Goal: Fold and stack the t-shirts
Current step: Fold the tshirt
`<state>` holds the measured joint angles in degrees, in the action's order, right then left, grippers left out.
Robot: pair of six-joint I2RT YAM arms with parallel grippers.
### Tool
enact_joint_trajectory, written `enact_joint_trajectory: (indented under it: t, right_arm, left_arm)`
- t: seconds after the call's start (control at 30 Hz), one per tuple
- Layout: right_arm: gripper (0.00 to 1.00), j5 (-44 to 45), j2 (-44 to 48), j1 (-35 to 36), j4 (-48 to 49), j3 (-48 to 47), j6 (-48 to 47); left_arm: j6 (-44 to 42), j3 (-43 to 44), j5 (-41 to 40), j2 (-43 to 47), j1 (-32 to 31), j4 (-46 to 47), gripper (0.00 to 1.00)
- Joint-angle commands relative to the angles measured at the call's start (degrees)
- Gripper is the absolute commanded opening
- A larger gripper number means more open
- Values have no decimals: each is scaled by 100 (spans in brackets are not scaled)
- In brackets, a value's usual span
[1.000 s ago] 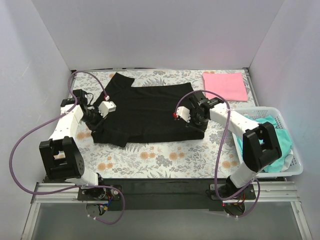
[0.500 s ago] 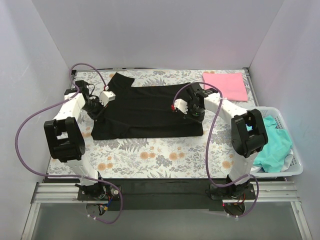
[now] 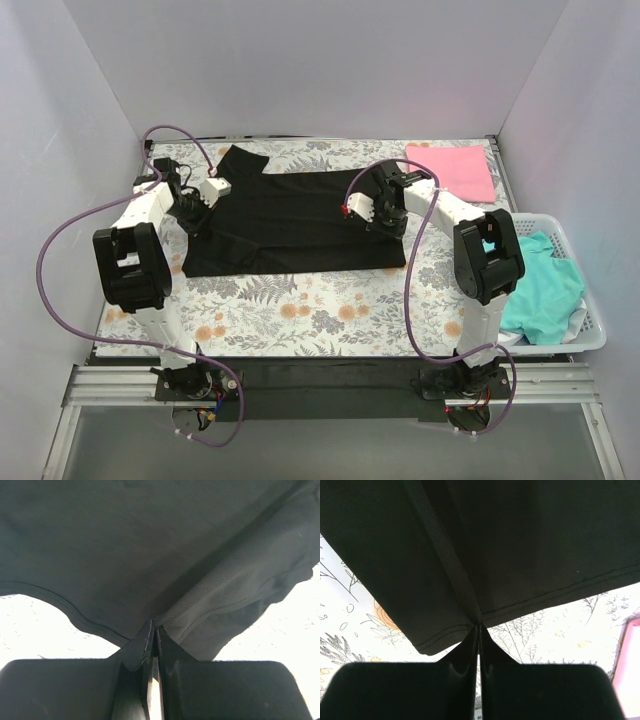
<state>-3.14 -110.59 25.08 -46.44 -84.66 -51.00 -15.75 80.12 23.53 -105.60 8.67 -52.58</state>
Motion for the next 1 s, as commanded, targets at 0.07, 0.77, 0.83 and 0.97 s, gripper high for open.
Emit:
enact_joint_trajectory:
  t: [0.07,0.77,0.83,0.97]
  right_arm:
    - [1,32,-103,-56,-76,-261,-147]
    - [1,129,-376,-82,-50,-481,-182]
    - [1,138,-411,-82,-41,-551,-138]
    - [1,147,-534,-82,-41,-657,-85]
  left_arm:
    - [63,285,38,-83,30,274,0]
    - [169,382,3,-400,21,380,0]
    - [195,382,-50,-443,21,406,0]
    - [212,356,-68,-470,21,441,0]
